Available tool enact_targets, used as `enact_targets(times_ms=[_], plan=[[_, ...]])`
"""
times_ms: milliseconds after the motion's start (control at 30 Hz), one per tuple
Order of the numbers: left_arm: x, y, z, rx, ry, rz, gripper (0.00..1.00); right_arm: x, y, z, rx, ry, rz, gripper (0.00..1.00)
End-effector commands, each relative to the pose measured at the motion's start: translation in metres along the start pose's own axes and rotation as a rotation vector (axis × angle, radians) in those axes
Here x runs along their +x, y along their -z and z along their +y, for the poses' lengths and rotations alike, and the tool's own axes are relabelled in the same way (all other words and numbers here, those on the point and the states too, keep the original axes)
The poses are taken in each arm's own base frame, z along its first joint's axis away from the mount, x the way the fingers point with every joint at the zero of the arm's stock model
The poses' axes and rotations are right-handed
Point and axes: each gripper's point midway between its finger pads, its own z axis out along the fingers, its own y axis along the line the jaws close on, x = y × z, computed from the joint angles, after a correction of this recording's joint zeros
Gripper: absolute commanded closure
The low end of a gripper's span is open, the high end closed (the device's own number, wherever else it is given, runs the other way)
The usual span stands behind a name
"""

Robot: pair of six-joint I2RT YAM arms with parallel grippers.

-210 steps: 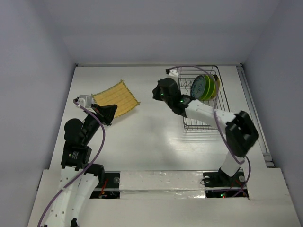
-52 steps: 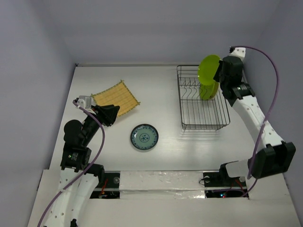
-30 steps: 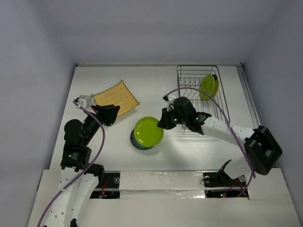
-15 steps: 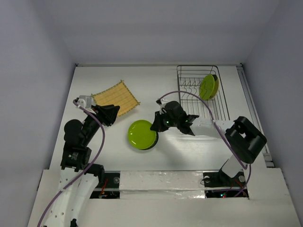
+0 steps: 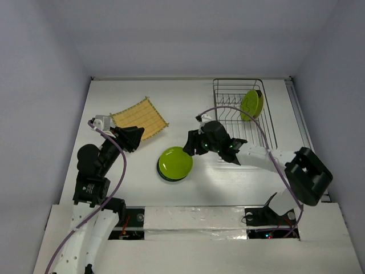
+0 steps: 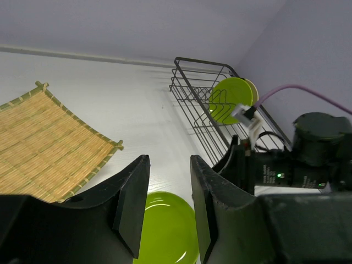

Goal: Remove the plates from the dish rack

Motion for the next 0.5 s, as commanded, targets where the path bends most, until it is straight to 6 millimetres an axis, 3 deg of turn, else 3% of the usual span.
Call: enact_targets(times_ms=[0,67,133,167,200,267,300,367,400,467], plan=[[-0.029,0.004,-0.015,0.038,-0.032,-0.080,0.67,-0.047,0.027,-0.011,0.124,0.033,-0.164,0.38],[-0.028,0.004,-0.015,0.037,-0.032,-0.079,0.67,-0.069,0.042,-0.019,0.200,0.035,-0.249,0.41],[-0.029,0.004,-0.015,0.037,-0.032,-0.081,0.67,-0.078,0.055,-0.032,0.292,0.041,-0.278,0.55],[-0.028,0.004,-0.015,0.038,-0.032,-0.080,0.67,-0.102,0.069,-0.051,0.402,0.023,-0.353,0.63],[-0.029,0.004,-0.015,0.037,-0.033,-0.082,0.67,-0.106,0.077,-0.067,0.477,0.030,-0.352,0.84],[-0.028,0.005,-0.015,0.039,-0.033,-0.081,0.67,-0.123,0.092,-0.096,0.613,0.021,-0.386,0.97],[-0.028,0.005,-0.015,0.039,-0.033,-0.081,0.67,-0.140,0.110,-0.122,0.717,-0.006,-0.415,1.00],[-0.029,0.006,-0.016,0.040,-0.034,-0.084,0.67,-0.150,0.121,-0.147,0.783,-0.029,-0.425,1.00],[-0.030,0.006,-0.017,0.041,-0.035,-0.086,0.67,-0.161,0.136,-0.167,0.846,-0.061,-0.451,1.00],[-0.030,0.006,-0.017,0.043,-0.035,-0.087,0.67,-0.167,0.144,-0.187,0.906,-0.087,-0.459,0.93]])
